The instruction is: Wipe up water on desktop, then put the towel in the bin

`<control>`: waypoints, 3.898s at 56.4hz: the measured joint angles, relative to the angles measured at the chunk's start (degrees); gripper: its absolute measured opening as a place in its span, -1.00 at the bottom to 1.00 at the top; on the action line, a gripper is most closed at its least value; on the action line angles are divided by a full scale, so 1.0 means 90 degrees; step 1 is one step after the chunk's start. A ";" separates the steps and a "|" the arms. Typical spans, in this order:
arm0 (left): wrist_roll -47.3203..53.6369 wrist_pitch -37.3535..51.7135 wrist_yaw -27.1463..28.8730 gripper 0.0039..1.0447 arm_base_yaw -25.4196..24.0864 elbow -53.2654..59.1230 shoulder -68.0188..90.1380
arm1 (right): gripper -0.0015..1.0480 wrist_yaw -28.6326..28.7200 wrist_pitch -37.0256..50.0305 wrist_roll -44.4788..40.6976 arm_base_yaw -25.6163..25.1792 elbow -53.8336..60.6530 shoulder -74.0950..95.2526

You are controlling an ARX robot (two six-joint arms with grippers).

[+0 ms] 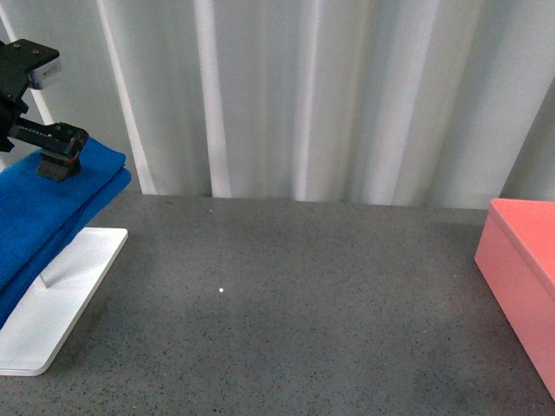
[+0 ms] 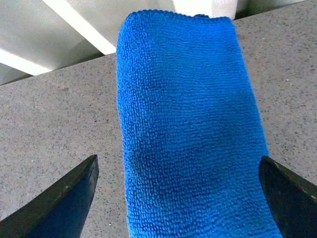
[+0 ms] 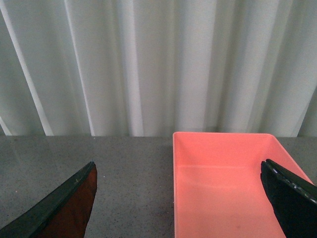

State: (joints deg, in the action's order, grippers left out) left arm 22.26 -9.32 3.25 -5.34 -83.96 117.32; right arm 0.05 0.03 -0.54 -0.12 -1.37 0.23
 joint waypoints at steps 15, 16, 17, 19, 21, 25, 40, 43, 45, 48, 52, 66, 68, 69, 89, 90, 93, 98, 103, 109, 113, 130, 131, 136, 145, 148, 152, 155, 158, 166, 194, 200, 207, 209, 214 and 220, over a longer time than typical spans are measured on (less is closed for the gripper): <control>-0.0058 0.0209 0.0202 0.88 -0.0100 0.0005 0.0240 | 0.87 0.0000 0.0000 0.0000 0.0000 0.0000 0.0000; -0.0073 0.0209 0.0194 0.88 -0.0104 0.0010 0.0240 | 0.87 0.0000 0.0000 0.0000 0.0000 0.0000 0.0000; -0.0107 0.0214 0.0194 0.88 -0.0117 0.0022 0.0240 | 0.87 0.0000 0.0000 0.0000 0.0000 0.0000 0.0000; -0.0143 0.0221 0.0187 0.88 -0.0121 0.0039 0.0240 | 0.87 0.0000 0.0000 0.0000 0.0000 0.0000 0.0000; -0.0168 0.0245 0.0189 0.85 -0.0129 0.0058 0.0240 | 0.87 0.0000 0.0000 0.0000 0.0000 0.0000 0.0000; -0.0199 0.0267 0.0180 0.55 -0.0134 0.0119 0.0240 | 0.87 0.0000 0.0000 0.0000 0.0000 0.0000 0.0000; -0.0345 0.0267 -0.0248 -0.55 -0.0151 0.0483 -0.0087 | 0.87 0.0000 0.0000 0.0000 0.0000 0.0000 0.0000; -0.0391 0.0245 -0.0367 -0.75 -0.0160 0.0559 -0.0243 | 0.87 0.0000 0.0000 0.0000 0.0000 0.0000 0.0000; -0.0415 0.0214 -0.0432 -0.84 -0.0165 0.0580 -0.0313 | 0.87 0.0002 0.0000 0.0000 0.0000 0.0000 0.0000; -0.0495 0.0202 -0.0559 -0.93 -0.0172 0.0634 -0.0459 | 0.87 0.0000 0.0000 0.0000 0.0000 0.0000 0.0000; -0.0571 0.0172 -0.0733 -0.93 -0.0177 0.0680 -0.0631 | 0.87 0.0000 0.0000 0.0000 0.0000 0.0000 0.0000; -0.0998 0.0209 -0.1729 -0.93 -0.0015 0.1149 -0.1649 | 0.87 0.0000 0.0000 0.0000 0.0000 0.0000 0.0000; -0.1115 0.0221 -0.1945 -0.93 0.0080 0.1251 -0.1887 | 0.87 0.0000 0.0000 0.0000 0.0000 0.0000 0.0000; -0.1183 0.0231 -0.2103 -0.93 0.0163 0.1316 -0.2074 | 0.87 0.0000 0.0000 0.0000 0.0000 0.0000 0.0000; -0.2210 0.0566 -0.3568 -0.93 0.2028 0.2033 -0.3878 | 0.87 0.0000 0.0000 0.0000 0.0000 0.0000 0.0000; -0.2261 0.0585 -0.3570 -0.93 0.2079 0.2040 -0.3886 | 0.87 0.0000 0.0000 0.0000 0.0000 0.0000 0.0000; -0.2441 0.0753 -0.3619 -0.93 0.2380 0.2106 -0.3895 | 0.87 0.0002 0.0000 0.0000 0.0000 0.0000 0.0000; -0.2696 0.1061 -0.3653 -0.93 0.2708 0.2191 -0.3871 | 0.87 0.0000 0.0000 0.0000 0.0000 0.0000 0.0000; -0.2839 0.1299 -0.3492 -0.93 0.2951 0.2222 -0.3801 | 0.87 0.0000 0.0000 0.0000 0.0000 0.0000 0.0000; -0.2900 0.1540 -0.3325 -0.93 0.3138 0.2227 -0.3694 | 0.87 0.0000 0.0000 0.0000 0.0000 0.0000 0.0000; -0.2917 0.1549 -0.3313 -0.93 0.3162 0.2234 -0.3648 | 0.87 0.0000 0.0000 0.0000 0.0000 0.0000 0.0000; -0.2946 0.1554 -0.3293 -0.93 0.3167 0.2246 -0.3633 | 0.87 0.2135 -0.0799 -0.0226 -0.1151 -0.0680 0.1885; -0.2946 0.1554 -0.3293 -0.93 0.3167 0.2246 -0.3633 | 0.87 0.2426 -0.0665 -0.0231 -0.1309 -0.0750 0.2203; -0.2953 0.1554 -0.3308 -0.93 0.3179 0.2249 -0.3633 | 0.87 0.3735 0.0270 -0.0313 -0.1460 -0.1049 0.3628; -0.2963 0.1554 -0.3296 -0.93 0.3174 0.2249 -0.3633 | 0.87 0.4194 0.2424 0.0253 -0.0457 -0.1583 0.5819; -0.2963 0.1554 -0.3303 -0.93 0.3177 0.2249 -0.3633 | 0.87 0.4163 0.2963 0.0510 -0.0100 -0.1707 0.6292; -0.2963 0.1554 -0.3303 -0.93 0.3177 0.2249 -0.3633 | 0.87 0.4092 0.3597 0.0818 0.0323 -0.1814 0.6829; -0.2963 0.1554 -0.3300 -0.93 0.3177 0.2249 -0.3633 | 0.87 0.4121 0.4095 0.1090 0.0634 -0.1894 0.7242; -0.2960 0.1554 -0.3303 -0.93 0.3177 0.2249 -0.3633 | 0.87 0.4214 0.4660 0.1406 0.0962 -0.1987 0.7667; -0.2963 0.1554 -0.3296 -0.93 0.3177 0.2249 -0.3633 | 0.87 0.3852 0.5331 0.1741 0.1647 -0.2441 0.8541; -0.2963 0.1554 -0.3300 -0.93 0.3177 0.2249 -0.3633 | 0.87 0.3662 0.5918 0.2288 0.2446 -0.3951 1.0469; -0.2963 0.1554 -0.3293 -0.93 0.3177 0.2249 -0.3633 | 0.87 0.3662 0.5986 0.2271 0.2628 -0.4068 1.0610; -0.2963 0.1554 -0.3286 -0.93 0.3177 0.2249 -0.3633 | 0.87 0.3672 0.6220 0.2285 0.2807 -0.4075 1.0627; -0.2963 0.1554 -0.3286 -0.93 0.3177 0.2249 -0.3633 | 0.87 0.3670 0.6339 0.2307 0.2858 -0.4075 1.0627; -0.2963 0.1554 -0.3286 -0.93 0.3177 0.2249 -0.3633 | 0.70 0.3526 0.6445 0.2324 0.2953 -0.4075 1.0622; -0.2963 0.1554 -0.3286 -0.93 0.3177 0.2249 -0.3633 | 0.47 0.3264 0.6518 0.2329 0.3009 -0.4075 1.0622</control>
State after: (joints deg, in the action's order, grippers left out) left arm -4.40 4.67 -26.33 23.24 -63.72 84.62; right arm 29.43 58.70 20.43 26.96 -38.04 95.83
